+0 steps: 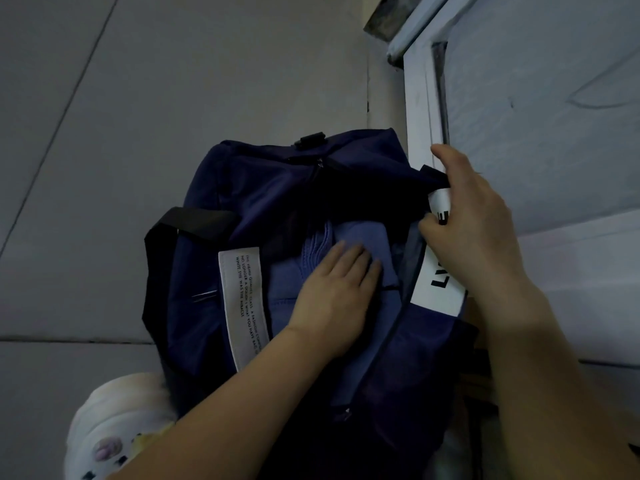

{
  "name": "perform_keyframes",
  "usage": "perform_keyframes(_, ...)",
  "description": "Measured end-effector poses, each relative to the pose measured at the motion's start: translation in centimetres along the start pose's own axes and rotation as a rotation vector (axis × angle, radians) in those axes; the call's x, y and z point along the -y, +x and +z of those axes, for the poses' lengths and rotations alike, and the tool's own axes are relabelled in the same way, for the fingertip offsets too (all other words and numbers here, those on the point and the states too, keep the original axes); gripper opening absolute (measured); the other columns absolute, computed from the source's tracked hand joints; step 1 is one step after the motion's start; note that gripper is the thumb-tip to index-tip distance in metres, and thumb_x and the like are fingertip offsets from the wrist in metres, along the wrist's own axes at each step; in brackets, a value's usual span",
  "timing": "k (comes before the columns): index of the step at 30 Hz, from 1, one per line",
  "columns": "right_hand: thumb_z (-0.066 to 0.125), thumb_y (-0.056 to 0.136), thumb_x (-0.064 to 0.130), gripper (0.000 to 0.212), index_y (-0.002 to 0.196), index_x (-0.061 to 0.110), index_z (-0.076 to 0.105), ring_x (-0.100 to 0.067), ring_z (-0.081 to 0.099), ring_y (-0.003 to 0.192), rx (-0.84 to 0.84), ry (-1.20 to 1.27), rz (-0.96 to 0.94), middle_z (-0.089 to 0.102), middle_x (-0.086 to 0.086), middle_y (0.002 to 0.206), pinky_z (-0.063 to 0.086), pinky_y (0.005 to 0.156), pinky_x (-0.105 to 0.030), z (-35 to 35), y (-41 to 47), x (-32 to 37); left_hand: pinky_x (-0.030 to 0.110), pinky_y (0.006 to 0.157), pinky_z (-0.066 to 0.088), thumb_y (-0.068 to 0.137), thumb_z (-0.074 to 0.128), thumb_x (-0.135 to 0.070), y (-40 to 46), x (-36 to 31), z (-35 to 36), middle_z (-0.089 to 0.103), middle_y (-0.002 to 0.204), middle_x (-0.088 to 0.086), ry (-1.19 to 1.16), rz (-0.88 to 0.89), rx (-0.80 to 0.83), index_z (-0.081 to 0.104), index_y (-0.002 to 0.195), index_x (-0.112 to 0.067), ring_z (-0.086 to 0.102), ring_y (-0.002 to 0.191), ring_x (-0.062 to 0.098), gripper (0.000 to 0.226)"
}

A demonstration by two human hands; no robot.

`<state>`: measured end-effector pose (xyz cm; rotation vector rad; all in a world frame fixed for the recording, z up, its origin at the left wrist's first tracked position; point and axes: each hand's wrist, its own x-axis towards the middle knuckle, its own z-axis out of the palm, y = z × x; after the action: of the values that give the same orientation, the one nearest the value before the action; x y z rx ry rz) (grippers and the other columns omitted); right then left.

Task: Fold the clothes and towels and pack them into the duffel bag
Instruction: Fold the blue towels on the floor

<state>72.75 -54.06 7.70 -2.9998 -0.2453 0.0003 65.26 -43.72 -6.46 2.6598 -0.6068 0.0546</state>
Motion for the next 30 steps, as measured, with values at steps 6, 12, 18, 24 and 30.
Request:
perform_keyframes(6,0.056,0.085,0.003,0.073,0.146,0.033,0.029,-0.014,0.044,0.085,0.011,0.051,0.027,0.044,0.006,0.103,0.033,0.074,-0.027,0.4,-0.1,0.4,0.049,0.115,-0.01,0.101,0.018,-0.042,1.6,2.0,0.1,-0.001,0.16,0.014,0.098,-0.193,0.24,-0.002,0.153,-0.023,-0.007,0.147,0.03,0.059)
perform_keyframes(12,0.056,0.084,0.003,0.073,0.145,0.033,0.029,-0.013,0.044,0.086,0.0,0.066,0.025,0.045,0.007,0.104,0.033,0.074,-0.024,0.4,0.3,0.2,0.056,0.113,0.004,0.098,0.014,-0.056,1.4,1.6,2.1,-0.006,0.159,0.013,-0.015,-0.364,0.283,-0.019,0.148,-0.038,0.001,0.143,0.035,0.063)
perform_keyframes(18,0.055,0.084,0.002,0.072,0.144,0.034,0.031,-0.015,0.047,0.081,0.0,0.078,0.017,0.049,0.003,0.102,0.033,0.069,-0.024,0.2,0.2,0.6,0.06,0.112,-0.003,0.098,0.01,-0.058,2.4,1.6,1.5,-0.011,0.159,0.015,0.048,-0.333,0.361,-0.019,0.147,-0.037,-0.001,0.144,0.036,0.062)
perform_keyframes(24,0.058,0.085,0.005,0.073,0.145,0.035,0.03,-0.013,0.048,0.085,-0.001,0.084,0.005,0.047,0.007,0.103,0.034,0.073,-0.024,0.2,0.0,0.6,0.058,0.11,-0.017,0.101,0.015,-0.052,5.1,0.4,1.0,-0.009,0.161,0.009,0.201,-0.071,0.311,-0.008,0.152,-0.015,-0.012,0.146,0.031,0.067)
perform_keyframes(30,0.059,0.082,0.002,0.076,0.144,0.035,0.03,-0.014,0.05,0.086,-0.004,0.078,0.056,0.049,0.006,0.105,0.035,0.067,-0.02,-0.4,1.3,0.1,0.061,0.104,0.021,0.099,0.015,-0.057,5.3,0.9,3.3,-0.025,0.157,0.002,0.025,-0.126,0.453,-0.017,0.148,-0.038,-0.016,0.145,0.034,0.062)
